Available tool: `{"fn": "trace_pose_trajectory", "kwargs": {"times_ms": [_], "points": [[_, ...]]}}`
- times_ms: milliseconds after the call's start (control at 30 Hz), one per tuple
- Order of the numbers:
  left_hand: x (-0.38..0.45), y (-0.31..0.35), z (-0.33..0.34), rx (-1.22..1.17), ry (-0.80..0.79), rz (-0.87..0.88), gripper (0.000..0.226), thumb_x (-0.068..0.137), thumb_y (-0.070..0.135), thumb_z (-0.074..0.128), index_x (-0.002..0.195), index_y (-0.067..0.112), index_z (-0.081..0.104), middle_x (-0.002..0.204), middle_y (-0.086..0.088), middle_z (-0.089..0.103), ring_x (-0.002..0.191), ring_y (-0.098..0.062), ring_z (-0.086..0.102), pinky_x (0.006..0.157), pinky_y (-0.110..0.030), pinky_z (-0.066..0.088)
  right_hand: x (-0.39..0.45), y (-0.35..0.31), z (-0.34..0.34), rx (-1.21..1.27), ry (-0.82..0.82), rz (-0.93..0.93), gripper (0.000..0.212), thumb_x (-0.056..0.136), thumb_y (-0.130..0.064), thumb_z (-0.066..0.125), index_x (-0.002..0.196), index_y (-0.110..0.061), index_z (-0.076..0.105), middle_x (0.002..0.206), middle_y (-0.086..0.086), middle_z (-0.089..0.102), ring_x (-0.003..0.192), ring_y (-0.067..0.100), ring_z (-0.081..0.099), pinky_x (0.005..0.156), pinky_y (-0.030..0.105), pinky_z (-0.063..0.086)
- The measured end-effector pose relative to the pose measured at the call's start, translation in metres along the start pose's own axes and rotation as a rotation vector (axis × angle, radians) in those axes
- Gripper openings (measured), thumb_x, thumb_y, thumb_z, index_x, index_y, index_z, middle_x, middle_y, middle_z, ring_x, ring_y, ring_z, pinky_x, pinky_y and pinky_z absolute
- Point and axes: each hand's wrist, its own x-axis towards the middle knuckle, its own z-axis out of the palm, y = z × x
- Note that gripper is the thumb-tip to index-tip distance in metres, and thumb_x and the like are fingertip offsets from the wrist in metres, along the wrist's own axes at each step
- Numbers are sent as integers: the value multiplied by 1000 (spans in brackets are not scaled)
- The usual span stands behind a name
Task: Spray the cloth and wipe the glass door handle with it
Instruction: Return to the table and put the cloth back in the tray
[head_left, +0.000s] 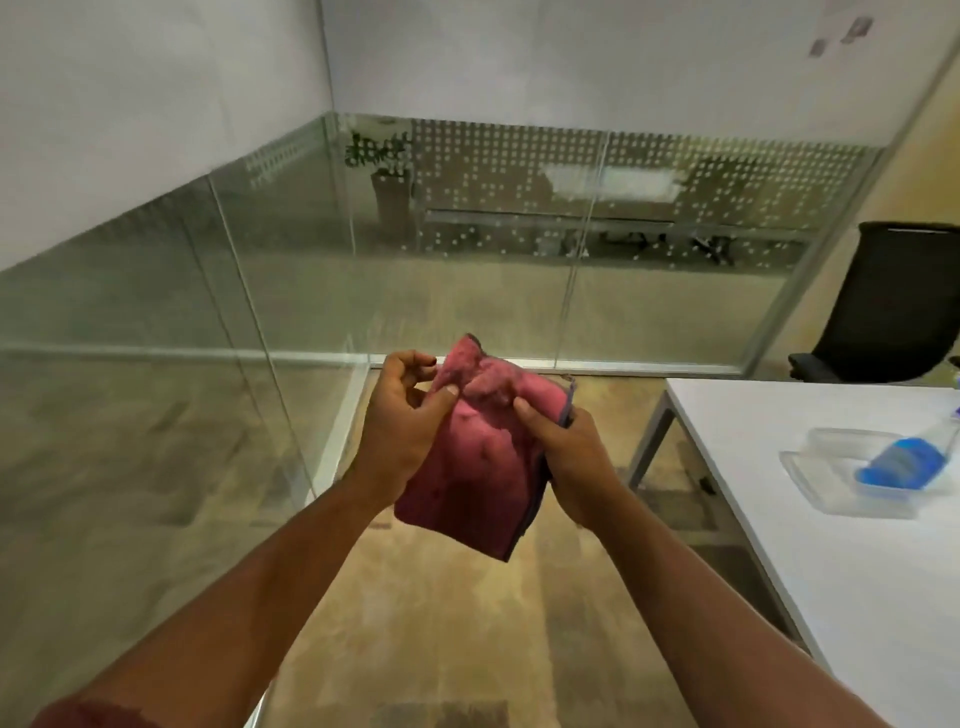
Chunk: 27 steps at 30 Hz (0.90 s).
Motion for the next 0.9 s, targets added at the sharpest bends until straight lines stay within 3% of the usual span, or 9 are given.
{"fn": "trace_pose_trajectory", "kwargs": {"times_ms": [200, 400, 467, 533, 600, 733, 900], "points": [[75, -24, 39, -90, -136, -34, 27, 94, 10, 69, 112, 26, 57, 112, -4, 64, 89, -14, 63, 77, -28, 59, 60, -4, -22, 1, 160, -28, 19, 96, -8, 60, 111, -6, 71, 108, 15, 75, 101, 29, 72, 85, 38, 58], [145, -60, 67, -159, -393, -304, 37, 94, 17, 70, 129, 13, 59, 119, -11, 70, 109, -24, 67, 91, -35, 56, 99, -9, -43, -7, 296, 6, 17, 96, -15, 61, 110, -9, 69, 112, 20, 72, 105, 35, 70, 91, 48, 57], [161, -69, 79, -160, -552, -442, 38, 99, 32, 62, 129, 9, 61, 119, -12, 73, 105, -20, 67, 90, -34, 51, 109, -9, -53, -39, 334, 8, 16, 95, -15, 63, 108, -10, 70, 110, 20, 73, 105, 35, 70, 89, 47, 58], [175, -73, 89, -108, -696, -542, 43, 99, 50, 53, 117, 15, 70, 104, -5, 78, 91, -14, 67, 82, -33, 47, 119, -8, -65, -64, 372, 6, 13, 94, -15, 65, 105, -13, 71, 106, 16, 74, 103, 34, 71, 84, 43, 58], [190, -75, 102, -91, -764, -579, 46, 97, 55, 54, 110, 16, 74, 97, -3, 79, 85, -14, 68, 77, -32, 47, 128, -9, -76, -78, 392, 13, 12, 93, -15, 66, 104, -15, 71, 103, 13, 76, 99, 30, 73, 79, 38, 59], [215, -83, 144, -134, -805, -485, 33, 98, 33, 63, 118, 8, 70, 112, -15, 77, 97, -24, 72, 86, -35, 55, 142, -13, -107, -134, 440, 51, 24, 93, -23, 65, 113, -10, 68, 104, 11, 76, 96, 26, 74, 75, 32, 61], [236, -86, 210, -213, -752, -380, 17, 99, 10, 61, 115, 12, 60, 106, -10, 73, 86, -18, 71, 79, -31, 59, 161, -13, -165, -183, 489, 56, 23, 93, -28, 65, 112, -17, 68, 107, 8, 76, 99, 24, 73, 80, 32, 60]]}}
